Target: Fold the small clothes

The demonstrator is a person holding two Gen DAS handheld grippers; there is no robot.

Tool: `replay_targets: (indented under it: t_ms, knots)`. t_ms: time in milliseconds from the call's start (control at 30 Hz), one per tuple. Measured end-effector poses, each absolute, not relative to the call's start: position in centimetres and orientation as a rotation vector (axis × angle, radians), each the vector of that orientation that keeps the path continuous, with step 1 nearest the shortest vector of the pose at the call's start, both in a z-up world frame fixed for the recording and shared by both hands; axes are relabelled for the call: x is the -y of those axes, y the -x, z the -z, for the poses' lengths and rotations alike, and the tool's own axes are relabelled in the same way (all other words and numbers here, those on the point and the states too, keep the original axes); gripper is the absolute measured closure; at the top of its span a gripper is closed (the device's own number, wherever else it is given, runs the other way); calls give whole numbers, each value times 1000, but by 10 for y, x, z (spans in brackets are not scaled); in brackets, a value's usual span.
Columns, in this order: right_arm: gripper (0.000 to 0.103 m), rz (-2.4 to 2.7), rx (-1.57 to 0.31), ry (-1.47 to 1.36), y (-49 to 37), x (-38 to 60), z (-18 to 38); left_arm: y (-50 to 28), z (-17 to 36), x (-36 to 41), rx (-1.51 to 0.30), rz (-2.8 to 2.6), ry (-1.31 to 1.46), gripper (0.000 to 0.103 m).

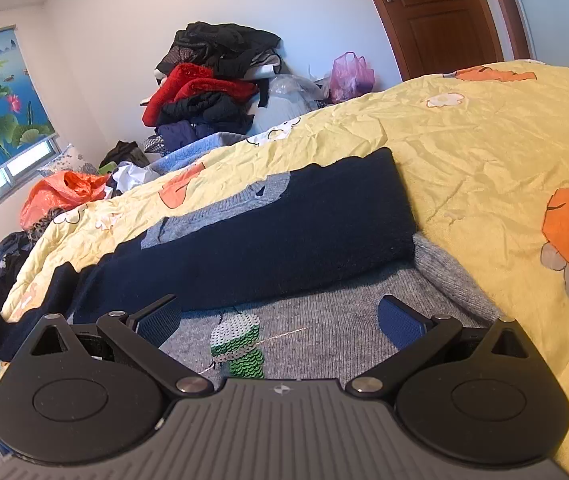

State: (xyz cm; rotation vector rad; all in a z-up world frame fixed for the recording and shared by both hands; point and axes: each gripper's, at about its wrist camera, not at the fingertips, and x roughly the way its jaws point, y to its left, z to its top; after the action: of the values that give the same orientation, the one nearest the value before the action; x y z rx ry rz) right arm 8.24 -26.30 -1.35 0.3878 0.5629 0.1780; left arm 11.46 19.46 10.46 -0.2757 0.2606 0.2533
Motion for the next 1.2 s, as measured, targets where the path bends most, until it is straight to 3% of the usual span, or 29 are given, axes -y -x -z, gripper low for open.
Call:
replay_targets:
  t_ms: [100,233,367,467,533,600,633,933,1000,1067,1133,1200]
  knots:
    - [0,-183,-558,-405,-81,266,14,-127,-92,-84,-295,-59,12,99]
    - [0,-196,-544,-455,-81,273,16,-131,-39,28,-435,124,-228,99]
    - [0,-213,-526,-522,-80,283,18,-130,0,70,-533,111,-388,98]
    - [0,-221,-517,-554,-79,287,19,-115,-11,61,-538,157,-364,90]
    - [0,-222,-515,-558,-79,287,19,-96,-21,43,-534,200,-242,70]
    - [0,-221,-515,-556,-79,286,19,-74,-28,18,-515,213,-96,11]
    - [0,-222,-514,-556,-79,286,19,-62,-30,5,-494,205,-34,5]
    - [2,-458,-599,-575,-104,265,-27,-20,-5,-57,-625,144,231,2]
    - [9,-525,-648,-549,-128,245,-38,-22,-3,-65,-614,112,296,0]
    - [32,-545,-730,-531,-157,227,-39,-23,-4,-59,-624,99,256,0]
    - [42,-538,-817,-513,-182,210,-37,-25,-4,-50,-640,90,195,0]
    - [43,-527,-900,-496,-199,196,-29,-26,-3,-47,-646,87,178,0]
